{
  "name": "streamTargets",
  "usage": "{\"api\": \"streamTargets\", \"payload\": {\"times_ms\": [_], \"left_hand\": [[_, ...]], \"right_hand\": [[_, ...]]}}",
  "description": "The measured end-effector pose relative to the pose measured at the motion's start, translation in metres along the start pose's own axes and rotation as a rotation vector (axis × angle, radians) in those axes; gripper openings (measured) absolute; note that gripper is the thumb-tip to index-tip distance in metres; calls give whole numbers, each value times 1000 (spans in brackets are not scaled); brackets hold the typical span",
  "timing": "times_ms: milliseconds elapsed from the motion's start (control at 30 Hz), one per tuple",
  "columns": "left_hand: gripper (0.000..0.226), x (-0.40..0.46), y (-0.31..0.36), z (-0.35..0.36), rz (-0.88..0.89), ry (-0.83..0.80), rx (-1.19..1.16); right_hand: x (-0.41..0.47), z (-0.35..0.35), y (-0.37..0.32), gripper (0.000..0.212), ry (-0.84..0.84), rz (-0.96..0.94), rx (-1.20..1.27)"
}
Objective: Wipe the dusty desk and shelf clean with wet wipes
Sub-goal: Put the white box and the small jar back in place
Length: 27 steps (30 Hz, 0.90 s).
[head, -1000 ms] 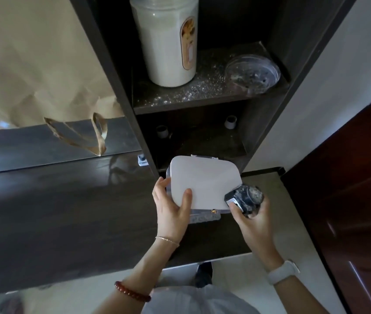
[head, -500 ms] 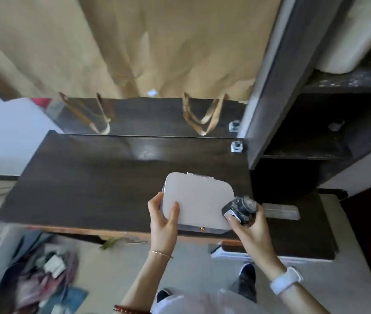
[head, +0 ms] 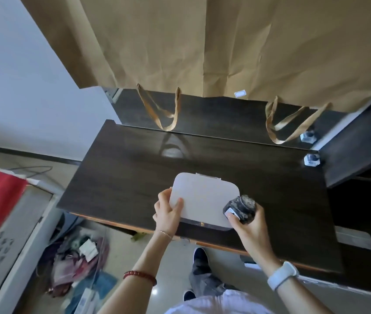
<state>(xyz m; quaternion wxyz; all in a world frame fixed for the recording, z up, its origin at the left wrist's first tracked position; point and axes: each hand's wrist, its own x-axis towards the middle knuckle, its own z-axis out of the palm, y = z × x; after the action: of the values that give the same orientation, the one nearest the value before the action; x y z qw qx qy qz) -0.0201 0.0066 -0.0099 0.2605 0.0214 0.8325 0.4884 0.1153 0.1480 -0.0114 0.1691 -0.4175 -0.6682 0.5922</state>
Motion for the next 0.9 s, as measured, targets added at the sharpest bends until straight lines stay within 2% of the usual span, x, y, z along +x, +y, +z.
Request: {"api": "streamTargets", "payload": {"times_ms": [100, 300, 467, 567, 633, 733, 800, 900], "left_hand": [[42, 27, 6, 2, 55, -36, 25], [31, 66, 3, 0, 79, -76, 128], [30, 71, 1, -2, 114, -75, 192], [37, 77, 1, -13, 158, -73, 359], [39, 86, 1, -30, 178, -15, 371], [29, 112, 0, -75, 177, 127, 357], [24, 135, -4, -114, 167, 215, 371], [25, 175, -16, -179, 116, 305, 390]], "right_hand": [[20, 11, 2, 46, 1, 19, 14], [45, 25, 0, 52, -3, 43, -7], [47, 31, -8, 52, 42, 29, -148], [50, 43, -17, 68, 87, -38, -232], [55, 56, -32, 67, 107, -145, -273], [68, 92, -61, 51, 107, -285, -390], [75, 127, -79, 44, 54, -331, -420], [85, 198, -96, 45, -80, -367, -416]]}}
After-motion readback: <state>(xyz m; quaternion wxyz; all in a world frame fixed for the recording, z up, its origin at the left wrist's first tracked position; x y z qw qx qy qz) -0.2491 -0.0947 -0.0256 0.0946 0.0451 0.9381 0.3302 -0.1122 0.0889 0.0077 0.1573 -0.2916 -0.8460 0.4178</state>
